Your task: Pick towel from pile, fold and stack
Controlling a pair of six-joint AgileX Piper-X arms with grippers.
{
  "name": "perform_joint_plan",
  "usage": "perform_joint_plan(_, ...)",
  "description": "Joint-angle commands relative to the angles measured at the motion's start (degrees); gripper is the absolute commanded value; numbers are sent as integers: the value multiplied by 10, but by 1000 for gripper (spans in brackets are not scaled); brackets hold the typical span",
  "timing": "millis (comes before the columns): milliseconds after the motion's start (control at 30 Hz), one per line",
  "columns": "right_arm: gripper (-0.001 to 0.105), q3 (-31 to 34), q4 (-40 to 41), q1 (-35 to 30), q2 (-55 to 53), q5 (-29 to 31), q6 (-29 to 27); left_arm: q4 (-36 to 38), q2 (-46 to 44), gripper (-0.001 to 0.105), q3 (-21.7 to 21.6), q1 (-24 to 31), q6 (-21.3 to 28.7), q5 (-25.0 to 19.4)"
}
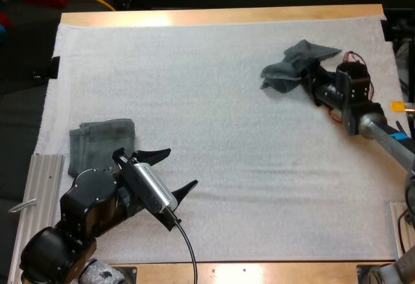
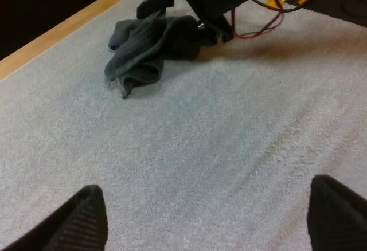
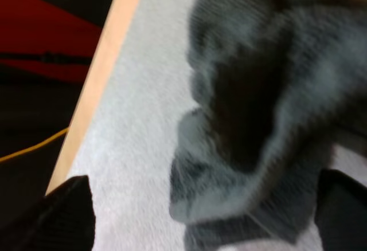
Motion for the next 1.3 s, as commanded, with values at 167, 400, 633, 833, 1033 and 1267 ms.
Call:
perform_joint_plan(167, 52, -18, 13, 1, 6, 68, 24, -6, 0, 69, -4, -1, -4, 8)
perform_joint_plan(400, 37, -18, 15, 1, 25, 54, 24, -6, 0, 69, -4, -1, -4, 8)
perform_joint_plan(633, 1, -18, -8, 2, 29, 32, 22, -6, 0, 69, -4, -1, -4, 8)
perform_joint_plan(833, 1, -18, -12, 4, 16, 21, -26, -6, 0, 69, -4, -1, -4, 8)
perform_joint_plan(1033, 1, -18, 83, 36, -87, 84, -255, -6, 0, 69, -4, -1, -4, 8)
perform_joint_plan(1267, 1, -18, 149, 51, -190, 96, -337, -6, 0, 69, -4, -1, -4, 8)
